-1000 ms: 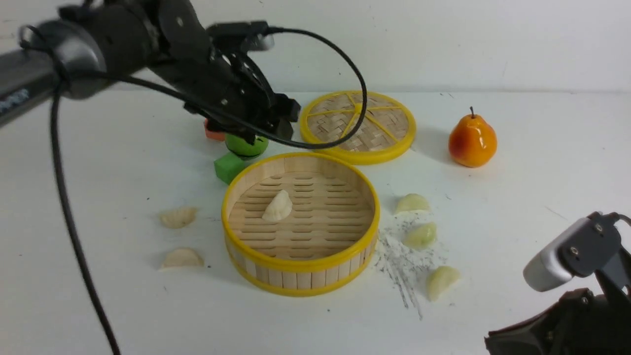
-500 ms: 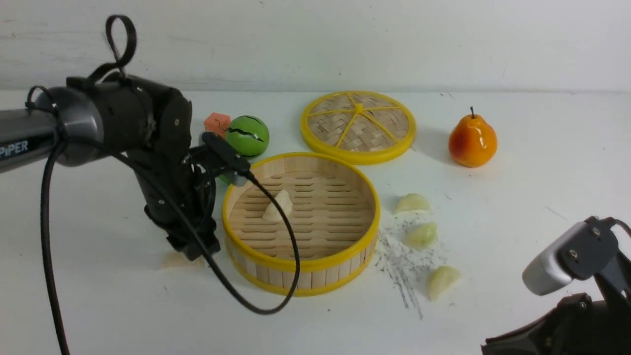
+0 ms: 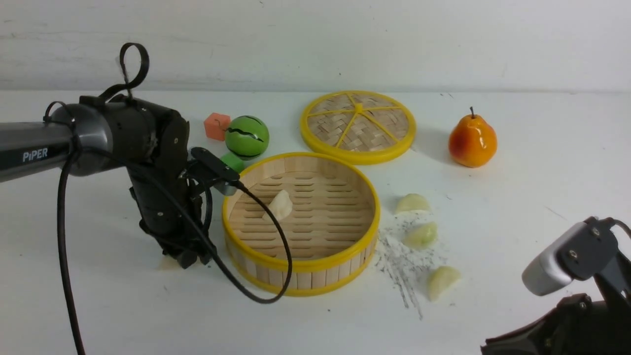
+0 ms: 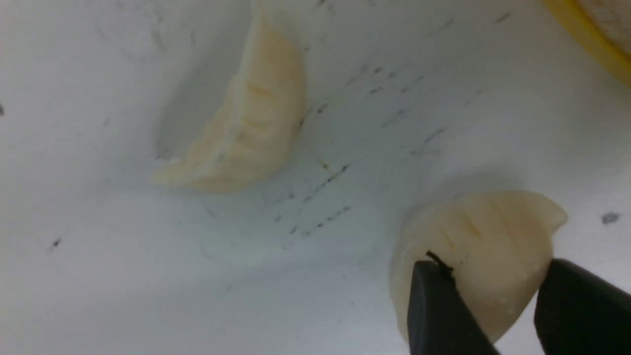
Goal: Put the dumplings into the steamer on the white table.
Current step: 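Reach for and grasp a dumpling on the table with the left gripper, then place the dumpling into the bamboo steamer basket with the left gripper, then reach for and grasp a dumpling on the table with the left gripper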
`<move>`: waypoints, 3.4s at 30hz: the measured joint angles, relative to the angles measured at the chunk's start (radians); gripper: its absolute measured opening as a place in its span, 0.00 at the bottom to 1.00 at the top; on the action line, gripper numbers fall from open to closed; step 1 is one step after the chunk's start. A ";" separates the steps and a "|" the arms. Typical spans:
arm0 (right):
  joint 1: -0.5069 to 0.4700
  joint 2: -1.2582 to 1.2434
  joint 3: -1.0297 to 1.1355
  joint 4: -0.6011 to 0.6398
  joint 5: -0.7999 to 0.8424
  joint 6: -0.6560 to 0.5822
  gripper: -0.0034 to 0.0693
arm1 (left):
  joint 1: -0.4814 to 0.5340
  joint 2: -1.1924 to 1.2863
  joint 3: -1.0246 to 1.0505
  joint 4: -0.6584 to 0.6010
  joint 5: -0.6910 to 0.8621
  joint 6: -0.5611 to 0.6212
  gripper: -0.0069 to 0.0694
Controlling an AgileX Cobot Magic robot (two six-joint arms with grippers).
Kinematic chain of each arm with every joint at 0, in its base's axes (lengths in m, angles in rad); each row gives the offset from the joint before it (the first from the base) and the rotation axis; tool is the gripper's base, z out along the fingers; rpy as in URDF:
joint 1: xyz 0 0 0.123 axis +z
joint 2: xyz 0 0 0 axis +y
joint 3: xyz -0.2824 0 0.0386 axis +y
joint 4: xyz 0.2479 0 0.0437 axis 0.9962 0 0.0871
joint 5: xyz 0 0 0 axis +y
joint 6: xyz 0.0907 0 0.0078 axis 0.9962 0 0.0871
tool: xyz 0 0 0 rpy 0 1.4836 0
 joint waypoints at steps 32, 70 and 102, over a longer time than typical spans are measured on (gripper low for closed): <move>0.000 0.000 0.000 0.019 -0.010 0.000 0.15 | 0.005 0.031 -0.096 0.032 0.058 -0.569 0.31; 0.000 0.000 0.000 0.022 -0.014 -0.025 0.17 | -0.247 -0.034 -0.319 0.020 0.004 -0.676 0.40; 0.000 0.000 0.000 0.021 0.002 -0.039 0.17 | -0.019 0.141 -0.673 0.033 0.356 -0.388 0.56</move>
